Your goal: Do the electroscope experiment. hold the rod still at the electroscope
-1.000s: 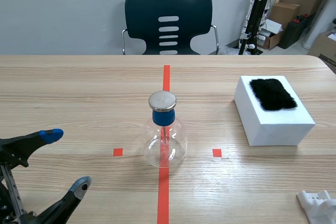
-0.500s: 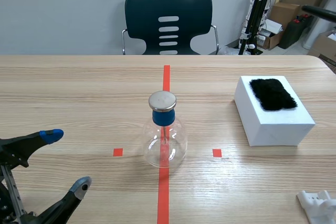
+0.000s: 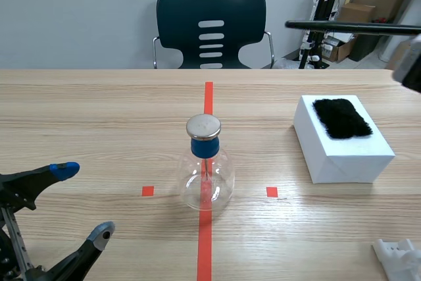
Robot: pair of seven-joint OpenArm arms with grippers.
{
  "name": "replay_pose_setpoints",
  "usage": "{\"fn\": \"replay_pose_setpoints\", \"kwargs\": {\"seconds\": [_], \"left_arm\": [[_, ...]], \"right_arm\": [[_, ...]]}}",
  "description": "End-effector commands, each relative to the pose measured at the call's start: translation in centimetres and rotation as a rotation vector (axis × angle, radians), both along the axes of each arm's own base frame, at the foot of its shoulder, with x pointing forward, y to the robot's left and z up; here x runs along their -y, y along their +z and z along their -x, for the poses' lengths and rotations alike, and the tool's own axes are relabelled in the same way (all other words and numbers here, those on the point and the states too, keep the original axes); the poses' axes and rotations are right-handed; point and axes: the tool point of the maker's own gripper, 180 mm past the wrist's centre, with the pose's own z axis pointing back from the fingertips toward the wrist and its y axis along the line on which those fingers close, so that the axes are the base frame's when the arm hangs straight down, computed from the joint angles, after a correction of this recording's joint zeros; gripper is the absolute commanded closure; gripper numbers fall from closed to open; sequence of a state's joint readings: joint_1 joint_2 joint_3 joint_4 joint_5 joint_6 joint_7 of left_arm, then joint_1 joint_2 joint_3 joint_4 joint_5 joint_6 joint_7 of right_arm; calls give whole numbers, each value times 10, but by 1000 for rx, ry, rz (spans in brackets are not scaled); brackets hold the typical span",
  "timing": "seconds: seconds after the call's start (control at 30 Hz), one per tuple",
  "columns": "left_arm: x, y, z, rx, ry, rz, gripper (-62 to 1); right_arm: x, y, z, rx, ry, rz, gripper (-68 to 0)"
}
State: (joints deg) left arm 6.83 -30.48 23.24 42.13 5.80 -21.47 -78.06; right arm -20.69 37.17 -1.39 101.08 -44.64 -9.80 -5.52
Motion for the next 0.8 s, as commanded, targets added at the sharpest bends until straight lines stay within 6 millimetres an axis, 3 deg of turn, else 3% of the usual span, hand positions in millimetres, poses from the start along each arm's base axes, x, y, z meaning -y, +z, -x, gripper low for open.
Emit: {"fn": "replay_pose_setpoints", "kwargs": {"seconds": [0.0, 0.4, 0.6, 0.77], "left_arm": [[1, 7, -2, 21, -1, 21, -623], [1, 7, -2, 22, -2, 22, -623], [1, 7, -2, 23, -2, 23, -623], [1, 7, -2, 21, -2, 21, -623]], "right_arm": [[-7, 19, -9, 59, 16, 25, -4], [-82, 20, -23, 114, 170, 216, -4], [-99, 4, -20, 79, 200, 290, -4], [-101, -3, -19, 75, 207, 337, -4]]}}
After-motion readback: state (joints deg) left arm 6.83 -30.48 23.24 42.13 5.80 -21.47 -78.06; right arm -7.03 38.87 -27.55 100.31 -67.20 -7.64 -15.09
